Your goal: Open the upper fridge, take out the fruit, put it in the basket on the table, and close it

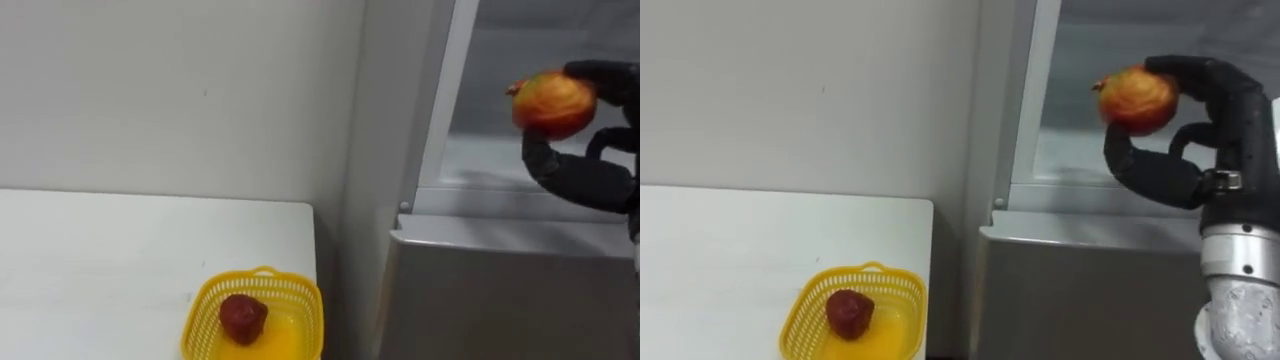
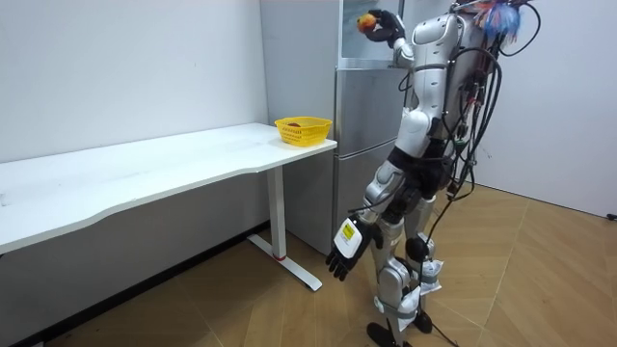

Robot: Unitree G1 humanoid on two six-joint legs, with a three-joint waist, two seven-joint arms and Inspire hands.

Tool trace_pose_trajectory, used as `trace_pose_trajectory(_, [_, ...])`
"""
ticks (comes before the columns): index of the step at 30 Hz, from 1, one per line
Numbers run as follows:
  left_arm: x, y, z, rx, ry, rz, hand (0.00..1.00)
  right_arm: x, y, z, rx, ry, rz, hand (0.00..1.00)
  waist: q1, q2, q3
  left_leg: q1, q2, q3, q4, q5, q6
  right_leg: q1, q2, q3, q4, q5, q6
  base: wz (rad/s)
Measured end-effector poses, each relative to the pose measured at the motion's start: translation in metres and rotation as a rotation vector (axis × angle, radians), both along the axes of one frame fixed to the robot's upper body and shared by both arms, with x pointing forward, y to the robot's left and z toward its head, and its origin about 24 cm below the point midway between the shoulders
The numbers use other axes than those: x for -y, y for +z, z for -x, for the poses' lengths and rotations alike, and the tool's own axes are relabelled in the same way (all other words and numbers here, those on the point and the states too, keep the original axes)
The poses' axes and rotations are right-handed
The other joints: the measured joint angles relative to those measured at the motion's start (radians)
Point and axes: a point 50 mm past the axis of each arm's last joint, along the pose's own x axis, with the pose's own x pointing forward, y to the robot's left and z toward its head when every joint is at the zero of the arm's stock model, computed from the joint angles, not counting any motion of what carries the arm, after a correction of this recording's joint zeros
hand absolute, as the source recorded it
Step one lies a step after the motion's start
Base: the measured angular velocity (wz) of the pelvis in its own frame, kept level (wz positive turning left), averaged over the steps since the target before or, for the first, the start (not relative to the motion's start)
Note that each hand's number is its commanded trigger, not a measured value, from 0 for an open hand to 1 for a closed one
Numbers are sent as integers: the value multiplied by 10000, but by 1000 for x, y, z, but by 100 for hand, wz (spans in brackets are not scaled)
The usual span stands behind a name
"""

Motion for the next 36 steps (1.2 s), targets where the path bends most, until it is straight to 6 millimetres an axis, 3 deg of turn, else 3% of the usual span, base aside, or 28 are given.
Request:
trace_pose_trajectory(10, [6,-3,0,7,63,33,0,-17,18,28,1945,-909,1671,100,-33,4,0,6,13,146,-66,0,-3,-115,61,215,-5,-5,2,-5])
trace_pose_trajectory(16, [7,-4,2,-47,56,126,0,-33,36,47,3422,-484,2210,100,136,-118,-77,42,30,220,-152,3,-3,-170,74,314,5,-4,2,-5])
trace_pose_trajectory(20, [7,-5,2,-66,6,226,0,-44,41,55,4102,-282,2909,100,174,-255,-9,28,57,273,-144,-1,-4,-171,76,305,9,1,0,0])
trace_pose_trajectory(25, [9,-5,0,-64,-258,307,0,-67,39,60,4372,386,4417,100,193,-286,27,-36,62,297,-186,-15,-2,-225,77,317,24,5,-4,-1])
trace_pose_trajectory(29, [10,-7,-4,-86,-400,382,0,-86,36,64,4338,1209,5111,100,472,-276,29,-54,63,299,-168,-13,-4,-240,82,314,25,6,-6,0])
trace_pose_trajectory(36, [18,-10,-8,-311,-1002,611,0,-114,15,56,2904,3072,6378,100,813,-207,93,-66,61,195,-148,-18,3,-240,73,273,39,15,-2,1])
